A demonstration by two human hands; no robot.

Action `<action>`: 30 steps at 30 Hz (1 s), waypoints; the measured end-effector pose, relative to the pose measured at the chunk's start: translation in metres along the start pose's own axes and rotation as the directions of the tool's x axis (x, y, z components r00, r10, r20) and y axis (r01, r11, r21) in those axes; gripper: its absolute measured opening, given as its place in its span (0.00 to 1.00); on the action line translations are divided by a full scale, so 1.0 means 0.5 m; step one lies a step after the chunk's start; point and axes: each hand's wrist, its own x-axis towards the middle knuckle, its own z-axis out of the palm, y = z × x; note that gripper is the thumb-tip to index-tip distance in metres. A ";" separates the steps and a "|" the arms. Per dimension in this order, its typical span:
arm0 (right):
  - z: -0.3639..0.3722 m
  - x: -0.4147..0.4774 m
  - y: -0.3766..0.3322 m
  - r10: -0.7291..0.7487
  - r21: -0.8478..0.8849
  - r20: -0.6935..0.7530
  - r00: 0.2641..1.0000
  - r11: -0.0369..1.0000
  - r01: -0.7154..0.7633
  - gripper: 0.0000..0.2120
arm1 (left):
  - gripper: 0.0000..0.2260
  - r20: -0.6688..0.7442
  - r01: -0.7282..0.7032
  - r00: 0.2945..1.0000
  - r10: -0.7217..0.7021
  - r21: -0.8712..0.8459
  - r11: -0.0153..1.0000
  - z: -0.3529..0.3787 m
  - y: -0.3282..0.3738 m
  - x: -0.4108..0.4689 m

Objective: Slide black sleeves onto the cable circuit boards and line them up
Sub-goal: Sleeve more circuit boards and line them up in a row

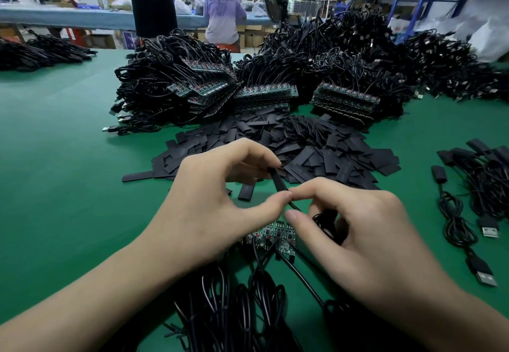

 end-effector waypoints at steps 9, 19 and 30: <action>-0.060 0.030 0.030 0.152 -0.080 -0.092 0.984 0.984 -0.159 0.08 | 0.17 0.080 0.050 0.995 -0.059 0.108 0.993 -0.014 -0.024 0.008; -0.236 0.015 0.404 0.489 -0.654 -0.184 0.852 0.586 -0.478 0.30 | 0.24 0.403 -0.053 0.906 -0.128 0.407 0.912 -0.064 -0.043 0.016; -0.033 0.057 0.058 0.204 -0.019 0.233 0.951 0.979 -0.205 0.11 | 0.18 0.487 0.003 0.864 -0.129 0.252 0.968 -0.048 -0.037 0.011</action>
